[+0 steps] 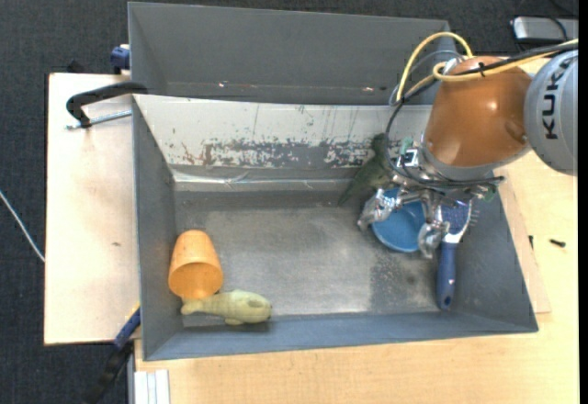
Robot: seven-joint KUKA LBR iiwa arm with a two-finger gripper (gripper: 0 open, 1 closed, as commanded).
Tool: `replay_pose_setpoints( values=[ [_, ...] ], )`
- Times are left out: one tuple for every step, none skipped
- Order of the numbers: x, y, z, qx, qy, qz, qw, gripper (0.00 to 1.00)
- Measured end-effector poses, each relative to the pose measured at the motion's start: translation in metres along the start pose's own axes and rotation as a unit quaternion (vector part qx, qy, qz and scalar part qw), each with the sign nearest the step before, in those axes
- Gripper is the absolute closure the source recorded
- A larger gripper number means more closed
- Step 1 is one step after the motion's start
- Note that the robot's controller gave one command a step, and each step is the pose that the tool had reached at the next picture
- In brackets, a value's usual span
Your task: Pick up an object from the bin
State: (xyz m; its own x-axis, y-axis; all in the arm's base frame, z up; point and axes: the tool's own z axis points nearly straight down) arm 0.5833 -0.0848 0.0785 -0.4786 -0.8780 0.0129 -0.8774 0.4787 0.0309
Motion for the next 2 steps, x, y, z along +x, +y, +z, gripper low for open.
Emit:
replay_pose_setpoints(
  values=[
    [0.001,0.0,-0.001,0.0,0.0007,-0.001,1.0,1.0],
    [-0.022,0.01,0.004,0.007,0.0115,-0.155,0.9878,1.0]
  ],
)
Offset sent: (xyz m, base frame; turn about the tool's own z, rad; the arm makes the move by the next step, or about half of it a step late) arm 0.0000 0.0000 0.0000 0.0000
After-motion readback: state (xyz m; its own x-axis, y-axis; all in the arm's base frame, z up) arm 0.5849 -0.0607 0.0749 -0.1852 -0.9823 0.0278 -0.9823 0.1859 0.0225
